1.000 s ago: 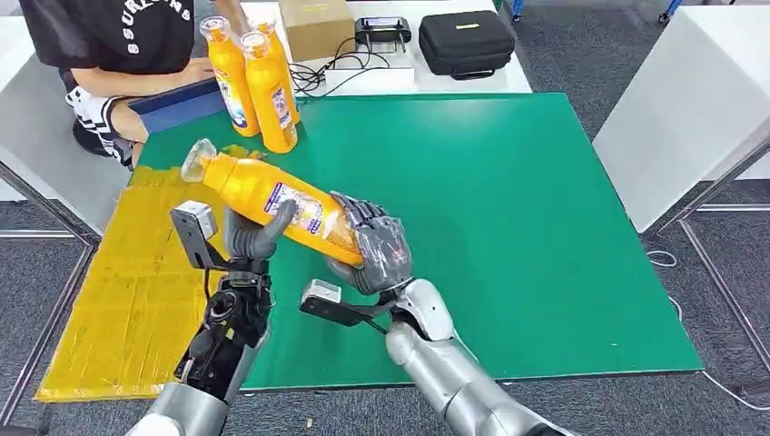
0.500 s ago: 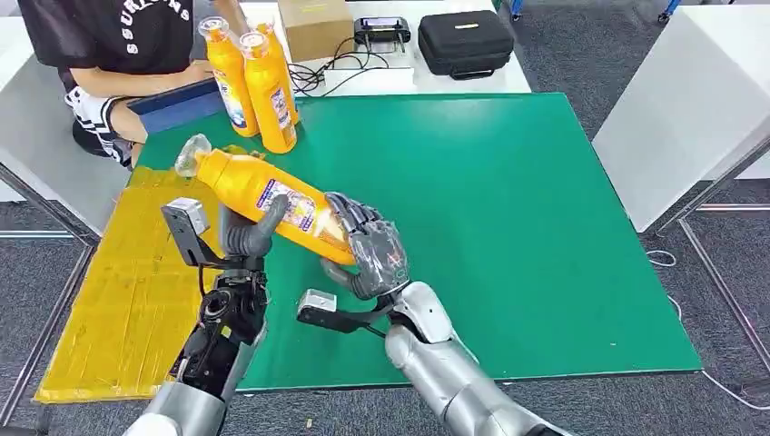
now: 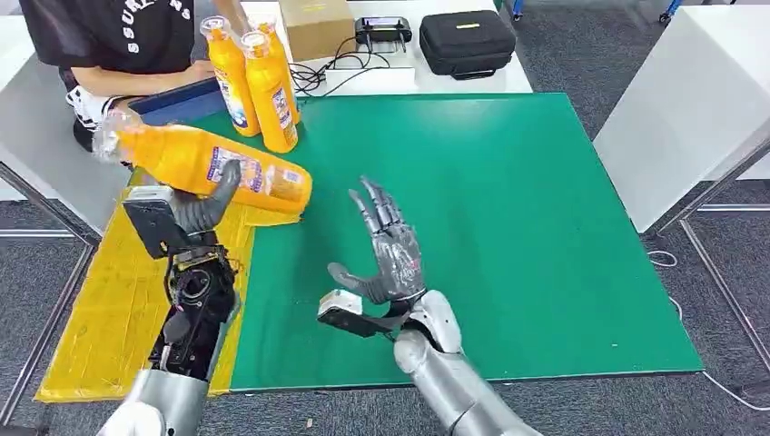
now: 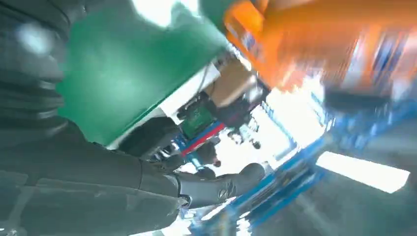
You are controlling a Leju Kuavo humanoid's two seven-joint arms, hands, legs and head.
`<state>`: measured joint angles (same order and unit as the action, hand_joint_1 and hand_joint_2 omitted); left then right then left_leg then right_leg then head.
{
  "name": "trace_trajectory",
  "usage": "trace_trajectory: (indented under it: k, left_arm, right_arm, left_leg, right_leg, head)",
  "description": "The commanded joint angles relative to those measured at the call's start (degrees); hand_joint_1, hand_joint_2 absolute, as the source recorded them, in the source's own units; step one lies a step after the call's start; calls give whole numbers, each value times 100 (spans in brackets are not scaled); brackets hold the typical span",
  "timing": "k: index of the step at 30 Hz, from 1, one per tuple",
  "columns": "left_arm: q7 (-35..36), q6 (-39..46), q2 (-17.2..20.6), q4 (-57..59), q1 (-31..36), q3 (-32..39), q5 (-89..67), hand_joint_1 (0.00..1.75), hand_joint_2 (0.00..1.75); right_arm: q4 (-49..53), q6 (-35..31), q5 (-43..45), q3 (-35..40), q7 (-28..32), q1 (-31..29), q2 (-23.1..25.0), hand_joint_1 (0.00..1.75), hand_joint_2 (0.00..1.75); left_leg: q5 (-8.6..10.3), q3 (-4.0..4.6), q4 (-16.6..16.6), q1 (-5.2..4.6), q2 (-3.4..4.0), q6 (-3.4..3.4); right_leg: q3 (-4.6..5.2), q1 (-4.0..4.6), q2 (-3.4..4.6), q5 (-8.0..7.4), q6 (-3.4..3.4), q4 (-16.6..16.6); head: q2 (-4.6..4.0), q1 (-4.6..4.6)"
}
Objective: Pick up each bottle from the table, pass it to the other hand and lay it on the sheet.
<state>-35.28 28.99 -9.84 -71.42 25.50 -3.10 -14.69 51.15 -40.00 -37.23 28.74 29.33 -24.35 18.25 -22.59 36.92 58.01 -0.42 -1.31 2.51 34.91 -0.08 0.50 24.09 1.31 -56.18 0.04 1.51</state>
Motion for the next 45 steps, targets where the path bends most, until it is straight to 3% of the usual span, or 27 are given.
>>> trace_trajectory:
  k: [1,2,3,4,5,6,7,8,9,10,11,12,14,15,18,19,23,31,35,39,45]
  left_arm:
    - [-143,1101,-663,-1734,128,1560,-6050,175,175]
    - [614,1101,-399,-1977,131,1073,-7358,175,175]
    - [1137,1101,414,-1844,182,522,-7531,175,175]
    - [2768,1101,2148,-1163,824,-1080,-7531,175,175]
    - [4208,740,3216,-154,2264,-2520,-7531,175,175]
    - [5648,737,3050,399,3220,-3960,-7531,175,175]
    - [7528,969,2845,898,3428,-6729,-7531,175,175]
    - [6291,78,2586,1262,3105,-6405,-7519,175,175]
    - [5714,88,2508,1357,3063,-5999,-7531,175,175]
    - [5637,221,2444,1562,3101,-5933,-7531,175,175]
    - [5637,221,2444,1562,3101,-5933,-7531,175,175]
    - [5578,332,2408,1719,3125,-5882,-7531,175,175]
    - [5578,332,2408,1719,3125,-5882,-7531,175,175]
    - [4935,-176,2239,1845,2905,-5356,-7531,175,175]
    - [3318,-1314,1782,2953,2934,-4119,-7531,175,175]
    - [3135,-1440,1742,3356,3075,-4063,-7531,175,175]
    - [3047,-2111,1705,4618,3490,-3904,-7524,175,175]
    - [2998,-2338,1658,4780,3489,-3718,-7485,175,175]
    - [3013,-2443,1673,5044,3428,-3624,-7509,175,175]
    - [3609,-2761,1677,5347,3423,-3602,-7524,175,175]
    - [3609,-3093,1718,5426,3330,-3166,-7369,175,175]
  right_arm:
    - [2790,0,1124,-185,539,791,-853,0,175]
    - [2966,0,1102,-386,687,877,-771,0,175]
    - [3122,0,1055,-575,810,944,-707,0,175]
    - [3301,0,1004,-752,920,1003,-685,0,175]
    - [3386,0,1028,-850,1024,1006,-695,0,175]
    - [3461,0,1080,-851,1067,1059,-770,0,175]
    - [3417,0,1097,-830,962,958,-796,0,175]
    - [3536,0,1015,-1023,1067,947,-736,0,175]
    - [3532,0,1043,-1025,1067,934,-764,0,175]
    - [3527,0,1074,-1026,1067,918,-797,0,175]
    - [3527,0,1074,-1026,1067,918,-797,0,175]
    - [3518,0,1099,-1024,1067,901,-810,0,175]
    - [3518,0,1099,-1024,1067,901,-810,0,175]
    - [3583,0,1016,-1082,1067,934,-758,0,175]
    - [3715,0,924,-1193,1067,1104,-769,0,175]
    - [3706,0,916,-1189,1067,1113,-773,0,175]
    - [3603,0,745,-1111,852,970,-748,0,175]
    - [3610,0,635,-1153,815,983,-717,0,175]
    - [3614,0,562,-1124,735,994,-729,0,175]
    - [3571,0,362,-1085,627,1066,-723,0,175]
    - [3476,0,278,-1081,516,1028,-719,0,175]
  left_leg:
    - [-13,-20,3,4,-5,-10]
    - [-21,-33,6,4,1,-14]
    - [-26,-12,24,9,1,-13]
    - [-34,-31,23,6,0,-16]
    - [-17,-10,11,2,13,-14]
    - [-10,0,24,7,-12,-30]
    - [-12,-6,23,6,-14,-32]
    - [18,54,37,16,-129,-21]
    - [14,48,40,25,-120,-24]
    - [21,19,27,28,-163,-25]
    - [19,4,17,25,-74,-29]
    - [39,6,-2,11,-69,-34]
    - [26,-19,-16,7,-30,-22]
    - [18,-39,-25,8,-13,-25]
    - [4,-30,10,7,43,-26]
    - [17,-15,3,7,41,-24]
    - [20,-22,7,10,22,-34]
    - [29,-2,1,16,7,-23]
    - [9,-31,7,17,23,-31]
    - [21,-15,1,12,26,-28]
    - [17,-20,0,15,24,-32]
  right_leg:
    - [-29,4,-16,15,2,4]
    - [-41,5,-13,22,2,2]
    - [-24,10,-13,24,3,-9]
    - [-44,7,-17,33,4,-8]
    - [-12,4,3,13,-2,-5]
    - [-5,11,-25,20,-14,-29]
    - [-12,10,-31,23,-15,-30]
    - [11,21,-141,25,-9,-34]
    - [7,28,-136,26,-11,-33]
    - [-15,26,-183,31,-12,-14]
    - [37,20,-88,-6,-37,7]
    - [81,10,-90,-14,-34,10]
    - [36,3,-41,-11,-19,18]
    - [-49,4,-24,-9,-15,29]
    - [-26,3,26,-17,-16,-11]
    - [-10,4,26,-25,-25,-6]
    - [-13,11,2,-21,-31,-6]
    - [7,5,1,-25,-27,-7]
    - [-27,6,7,-10,-24,-8]
    - [-8,4,15,-23,-27,-5]
    - [-14,7,11,-18,-31,-5]
  head:
    - [0,0]
    - [0,-2]
    - [-2,-4]
    - [0,-2]
    - [0,0]
    - [0,-4]
    - [0,-4]
    - [0,-9]
    - [0,-13]
    - [-2,20]
    - [0,61]
    - [0,63]
    - [0,70]
    - [-2,59]
    - [0,50]
    - [0,53]
    - [0,52]
    - [0,52]
    - [0,54]
    - [-2,52]
    - [0,52]
